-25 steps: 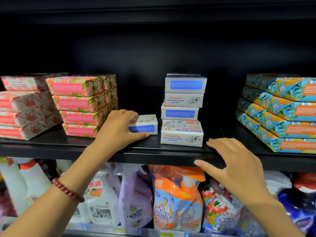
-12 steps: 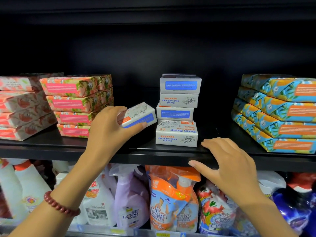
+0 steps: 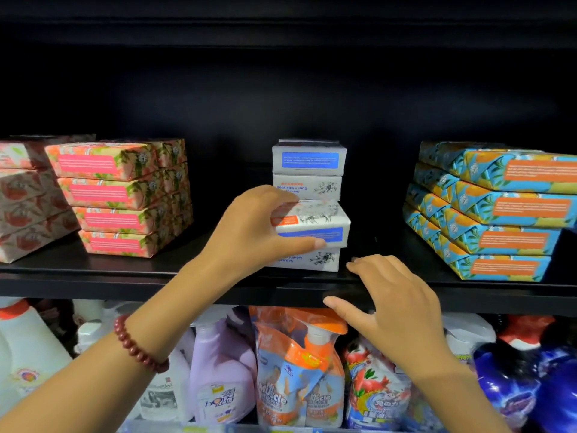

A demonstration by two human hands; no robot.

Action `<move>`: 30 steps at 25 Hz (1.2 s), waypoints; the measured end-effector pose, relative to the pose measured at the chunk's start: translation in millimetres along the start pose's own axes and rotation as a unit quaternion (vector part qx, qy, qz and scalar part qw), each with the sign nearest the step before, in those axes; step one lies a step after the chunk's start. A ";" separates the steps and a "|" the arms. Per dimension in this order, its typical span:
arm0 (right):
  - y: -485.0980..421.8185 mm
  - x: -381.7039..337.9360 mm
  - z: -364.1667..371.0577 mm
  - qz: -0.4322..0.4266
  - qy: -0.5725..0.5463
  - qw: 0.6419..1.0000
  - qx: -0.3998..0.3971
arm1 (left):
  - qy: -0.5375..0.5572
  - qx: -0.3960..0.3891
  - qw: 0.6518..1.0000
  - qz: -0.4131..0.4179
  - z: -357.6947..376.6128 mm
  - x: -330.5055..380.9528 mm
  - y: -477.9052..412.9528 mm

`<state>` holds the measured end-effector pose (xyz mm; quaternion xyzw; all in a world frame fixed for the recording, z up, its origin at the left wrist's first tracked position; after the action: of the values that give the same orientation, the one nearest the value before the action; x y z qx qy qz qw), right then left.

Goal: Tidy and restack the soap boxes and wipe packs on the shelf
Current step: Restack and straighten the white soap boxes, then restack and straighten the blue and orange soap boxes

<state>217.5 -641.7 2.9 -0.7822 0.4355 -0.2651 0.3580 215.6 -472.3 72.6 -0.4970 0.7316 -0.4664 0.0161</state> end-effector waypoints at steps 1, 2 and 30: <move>0.1 -0.3 0.2 0.001 0.004 1.000 0.000 | -0.002 -0.009 1.000 0.003 3.7 -0.4 -1.6; 0.0 -0.1 0.2 0.001 0.006 1.000 0.000 | -0.001 -0.017 1.000 0.006 6.1 -0.7 -3.4; -9.8 112.3 -123.1 0.082 0.028 0.977 0.196 | -0.073 0.021 0.975 0.207 87.1 94.8 33.6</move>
<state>186.7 -776.6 96.4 -0.6508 0.4481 -0.3366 0.5122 186.2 -598.3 41.6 -0.3669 0.8057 -0.4304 0.1760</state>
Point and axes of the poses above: each hand's wrist, its own y-axis away from the middle knuckle, its own z-axis out of the palm, x = y × z, the point moved 8 cm from there along -y, towards the middle knuckle, and after that the axes turned 10 degrees about y, right-handed, at the moved point
